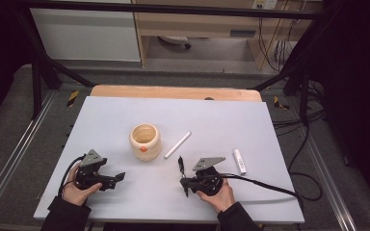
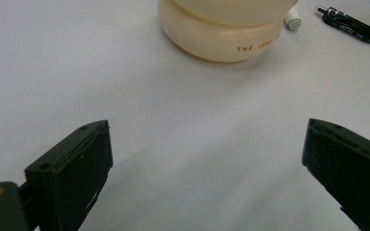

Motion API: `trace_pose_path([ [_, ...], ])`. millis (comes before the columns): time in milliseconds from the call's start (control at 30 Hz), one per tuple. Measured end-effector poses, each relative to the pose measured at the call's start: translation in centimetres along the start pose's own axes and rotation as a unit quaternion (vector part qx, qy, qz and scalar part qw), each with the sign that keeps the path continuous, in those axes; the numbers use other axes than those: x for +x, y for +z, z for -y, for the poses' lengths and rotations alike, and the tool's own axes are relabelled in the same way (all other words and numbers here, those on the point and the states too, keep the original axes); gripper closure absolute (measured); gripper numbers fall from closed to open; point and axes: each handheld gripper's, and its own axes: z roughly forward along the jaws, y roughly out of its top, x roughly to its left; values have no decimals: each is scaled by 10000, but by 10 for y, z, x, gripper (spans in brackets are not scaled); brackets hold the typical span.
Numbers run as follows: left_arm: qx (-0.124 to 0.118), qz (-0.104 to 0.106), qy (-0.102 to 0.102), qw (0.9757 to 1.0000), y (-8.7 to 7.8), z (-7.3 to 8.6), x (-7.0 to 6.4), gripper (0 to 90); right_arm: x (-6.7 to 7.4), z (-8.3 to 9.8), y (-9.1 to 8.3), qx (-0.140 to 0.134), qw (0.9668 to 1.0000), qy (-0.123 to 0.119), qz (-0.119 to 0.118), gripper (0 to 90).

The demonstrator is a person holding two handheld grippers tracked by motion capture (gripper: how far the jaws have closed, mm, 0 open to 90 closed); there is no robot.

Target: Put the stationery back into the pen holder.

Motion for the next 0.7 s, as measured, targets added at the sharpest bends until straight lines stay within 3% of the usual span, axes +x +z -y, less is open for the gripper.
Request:
trace_pose_path([
  [167,21,4,31,10000,1,0,-1,36,1,4,6,123,9998,37,-146,900],
  [700,40,-12,63,10000,1,0,-2,38,-1,6,5,284,9996,-33,5,900],
])
